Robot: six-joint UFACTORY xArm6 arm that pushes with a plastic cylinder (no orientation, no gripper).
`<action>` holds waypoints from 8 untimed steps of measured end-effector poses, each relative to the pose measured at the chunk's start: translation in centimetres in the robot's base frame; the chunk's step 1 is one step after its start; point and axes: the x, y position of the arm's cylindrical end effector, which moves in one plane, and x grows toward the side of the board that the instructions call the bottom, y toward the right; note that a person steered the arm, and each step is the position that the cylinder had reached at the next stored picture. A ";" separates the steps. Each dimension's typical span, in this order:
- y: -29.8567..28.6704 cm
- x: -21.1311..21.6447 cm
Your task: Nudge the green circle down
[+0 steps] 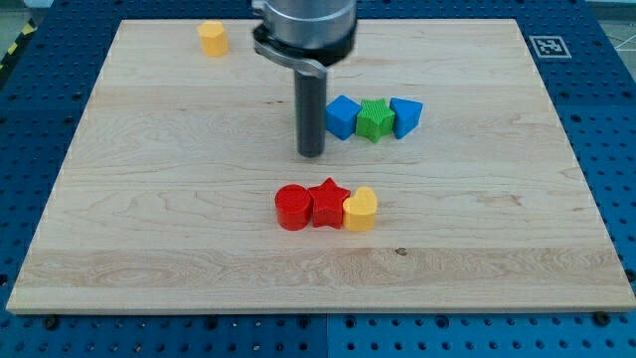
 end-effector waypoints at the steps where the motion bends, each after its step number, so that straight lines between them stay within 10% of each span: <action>1: -1.4 -3.3; 8: 0.4 -9.2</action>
